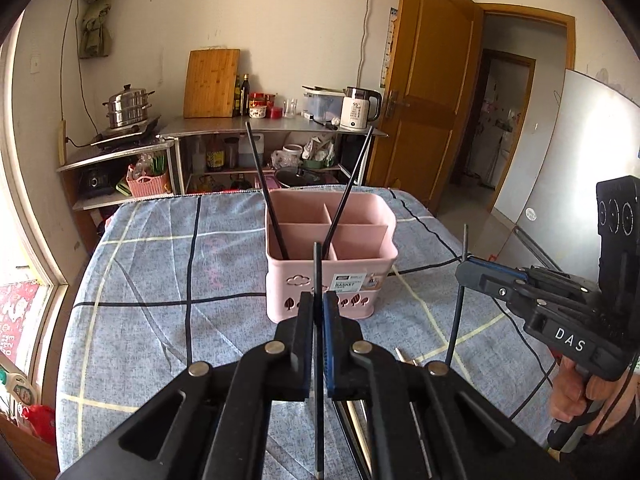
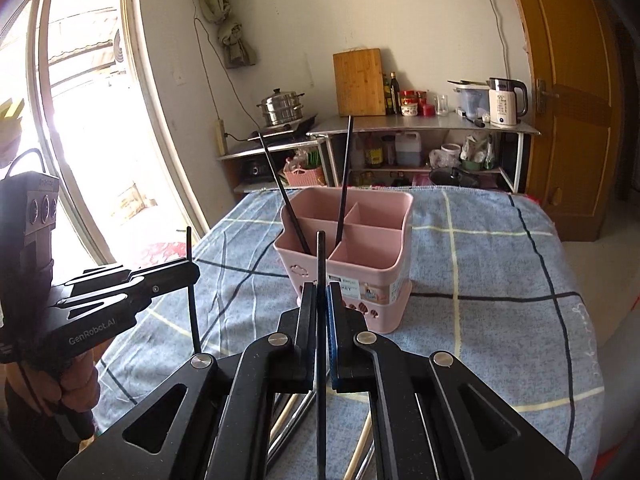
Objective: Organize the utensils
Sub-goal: 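Lift both held black chopsticks and carry them over the pink basket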
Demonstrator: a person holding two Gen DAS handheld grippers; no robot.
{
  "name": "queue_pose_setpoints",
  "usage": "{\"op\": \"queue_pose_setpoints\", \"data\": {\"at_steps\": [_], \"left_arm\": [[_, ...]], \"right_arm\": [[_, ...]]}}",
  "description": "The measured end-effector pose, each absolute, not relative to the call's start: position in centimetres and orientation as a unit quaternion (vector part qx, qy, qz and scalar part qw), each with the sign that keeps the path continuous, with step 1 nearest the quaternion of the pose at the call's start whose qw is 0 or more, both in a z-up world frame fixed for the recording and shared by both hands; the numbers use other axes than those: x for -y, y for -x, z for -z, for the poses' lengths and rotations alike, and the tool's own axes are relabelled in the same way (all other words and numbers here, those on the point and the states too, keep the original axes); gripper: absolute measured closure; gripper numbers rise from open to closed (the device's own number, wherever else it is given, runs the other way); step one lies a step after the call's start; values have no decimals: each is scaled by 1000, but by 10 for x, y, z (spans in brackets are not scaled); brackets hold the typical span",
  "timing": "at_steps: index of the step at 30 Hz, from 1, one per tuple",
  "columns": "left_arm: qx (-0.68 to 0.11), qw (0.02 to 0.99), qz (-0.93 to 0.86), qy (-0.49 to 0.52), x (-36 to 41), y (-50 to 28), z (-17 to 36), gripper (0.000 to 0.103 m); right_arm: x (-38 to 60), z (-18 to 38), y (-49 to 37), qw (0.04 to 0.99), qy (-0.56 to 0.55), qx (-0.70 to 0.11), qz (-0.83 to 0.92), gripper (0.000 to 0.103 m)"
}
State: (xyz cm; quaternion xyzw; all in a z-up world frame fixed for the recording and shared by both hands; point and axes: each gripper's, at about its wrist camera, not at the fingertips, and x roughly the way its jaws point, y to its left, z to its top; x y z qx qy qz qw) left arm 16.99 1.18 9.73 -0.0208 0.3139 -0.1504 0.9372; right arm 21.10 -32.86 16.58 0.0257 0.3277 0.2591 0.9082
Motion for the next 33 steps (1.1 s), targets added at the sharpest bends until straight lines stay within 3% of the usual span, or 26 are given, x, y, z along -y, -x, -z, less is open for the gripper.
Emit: {"op": "queue_pose_setpoints", "data": {"at_steps": [33], "left_arm": [[-282,943,174,21,-16,-179,-147,98]], "right_arm": [[337,-213,-214,922,-14,-273,-274,98]]}}
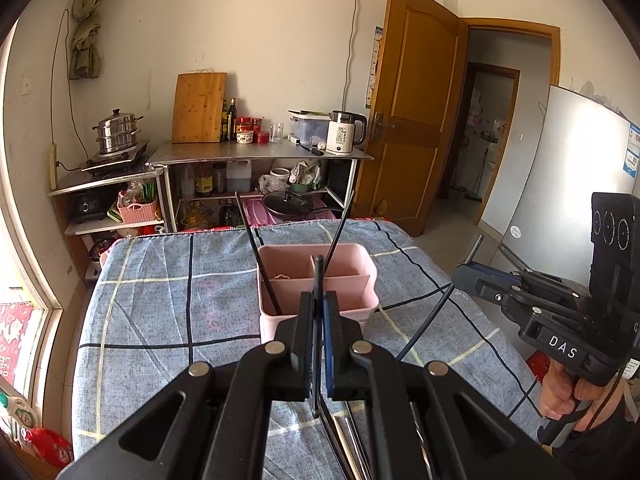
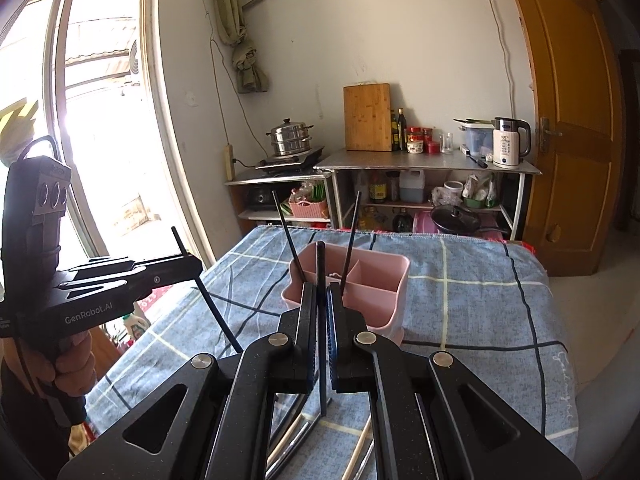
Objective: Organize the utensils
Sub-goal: 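Lift both held black chopsticks and carry them over the pink basket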
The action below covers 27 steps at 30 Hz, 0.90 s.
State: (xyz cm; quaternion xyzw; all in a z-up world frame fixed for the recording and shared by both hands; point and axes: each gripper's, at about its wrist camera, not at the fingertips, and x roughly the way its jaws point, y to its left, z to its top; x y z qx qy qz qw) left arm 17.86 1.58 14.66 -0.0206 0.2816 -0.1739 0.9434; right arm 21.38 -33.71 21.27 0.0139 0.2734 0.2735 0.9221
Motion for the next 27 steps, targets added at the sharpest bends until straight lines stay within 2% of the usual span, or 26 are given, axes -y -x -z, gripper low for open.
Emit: {"op": "queue_pose_setpoints", "data": {"at_steps": [15,21,27], "left_arm": [[-228,957,179,25,-23,-220,-215,98],[-219,960,175,21,-23,-242,-221,98],[-226,958,175,30,-27,-264,-205,98]], "right_arm": [[316,-277,-253,934,-21,-209,-290,98],[305,-284,-276,939,-22,-195,-284,98],[297,-268,-294,937,-24,-206,-281,99]]}}
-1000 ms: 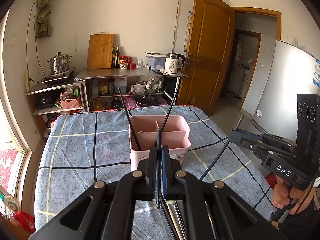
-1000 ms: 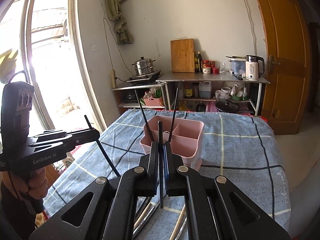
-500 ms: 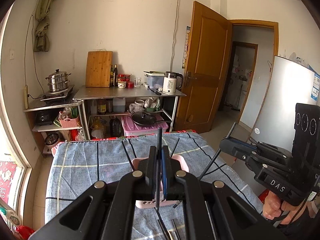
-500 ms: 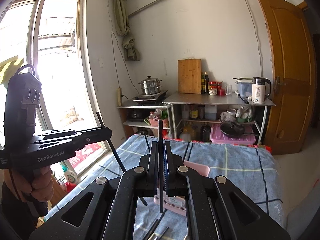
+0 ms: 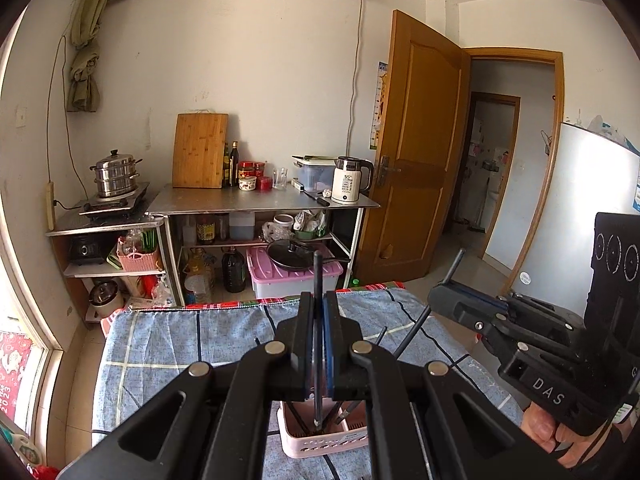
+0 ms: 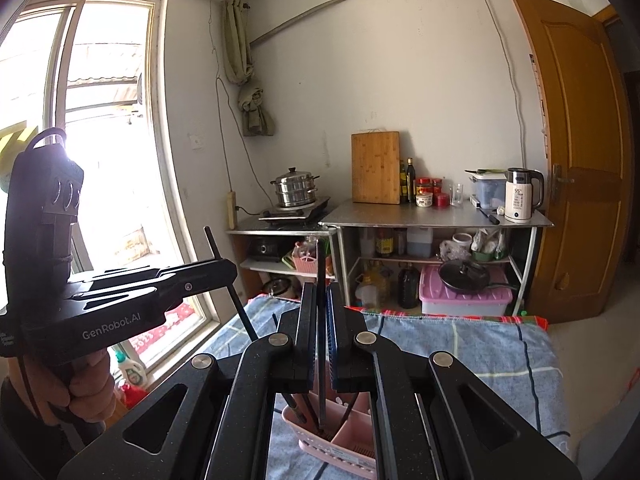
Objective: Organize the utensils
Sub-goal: 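Lift both held black chopsticks and carry them over the pink basket, then open both tools to release the chopsticks into the basket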
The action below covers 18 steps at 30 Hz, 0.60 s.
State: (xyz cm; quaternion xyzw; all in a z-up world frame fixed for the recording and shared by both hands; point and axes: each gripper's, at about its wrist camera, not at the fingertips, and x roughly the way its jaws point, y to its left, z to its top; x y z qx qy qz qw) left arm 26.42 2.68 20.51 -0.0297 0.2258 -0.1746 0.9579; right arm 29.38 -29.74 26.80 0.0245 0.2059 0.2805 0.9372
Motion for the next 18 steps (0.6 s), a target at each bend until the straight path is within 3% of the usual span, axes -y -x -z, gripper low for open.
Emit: {"op": "queue_pose_setpoints", "data": {"at_steps": [18], "left_arm": [[-310,936,158,51,-32,-306,-126,98]], "right_arm": [[292,-194,-328,914,-27,-296,-275,98]]}}
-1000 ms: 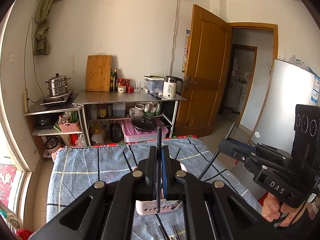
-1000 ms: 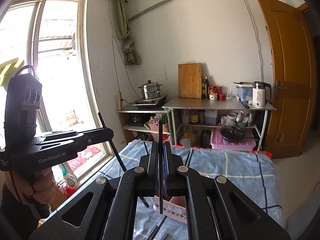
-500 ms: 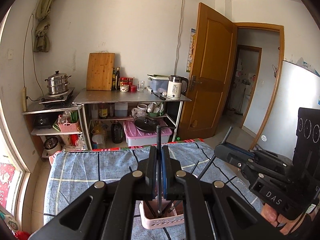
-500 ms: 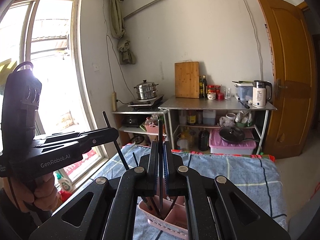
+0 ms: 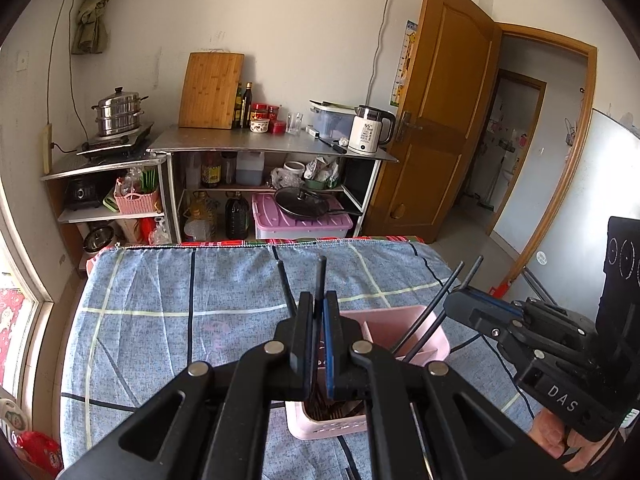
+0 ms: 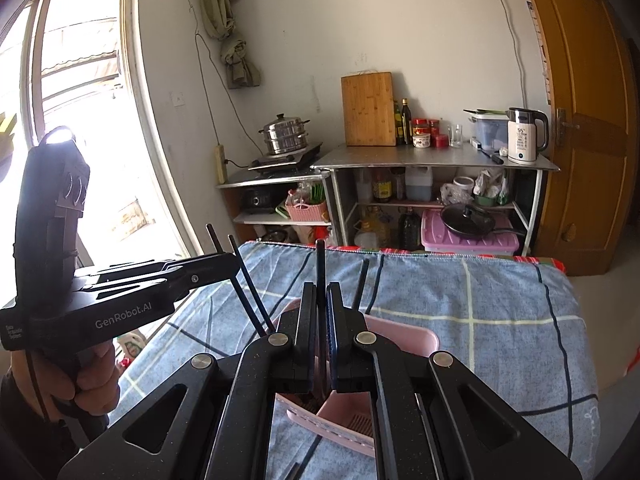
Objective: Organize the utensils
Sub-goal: 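Open both tools to release the chopsticks into the basket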
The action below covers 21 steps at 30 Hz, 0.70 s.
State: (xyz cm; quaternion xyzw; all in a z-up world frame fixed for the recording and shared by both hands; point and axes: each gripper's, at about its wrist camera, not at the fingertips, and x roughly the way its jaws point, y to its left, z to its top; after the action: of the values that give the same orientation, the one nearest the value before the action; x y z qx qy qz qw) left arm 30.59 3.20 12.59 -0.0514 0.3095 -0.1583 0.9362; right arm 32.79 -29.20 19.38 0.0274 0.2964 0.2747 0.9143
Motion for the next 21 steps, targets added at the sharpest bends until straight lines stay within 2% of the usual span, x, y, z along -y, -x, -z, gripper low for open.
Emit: {"op": "queue_pose_setpoints", "data": {"at_steps": [5,8,11,21], "left_arm": [[-303,940,150,51,-35,-303,-128,95],[-292,944,146,54,-37,-296,-137,87],[-277,949,142,56,-40,-285,-146,82],[-248,956,141,67,-49,-224,-146,77]], "right_arm": [[295,-193,-327,913,-28,-303,-271,97],[298,-200,-322,917,-29,-293,-270,89],[304,-209,-314,922,-30,-280,-267,88],[334,-210,-260,930,-34,-260,-257,88]]}}
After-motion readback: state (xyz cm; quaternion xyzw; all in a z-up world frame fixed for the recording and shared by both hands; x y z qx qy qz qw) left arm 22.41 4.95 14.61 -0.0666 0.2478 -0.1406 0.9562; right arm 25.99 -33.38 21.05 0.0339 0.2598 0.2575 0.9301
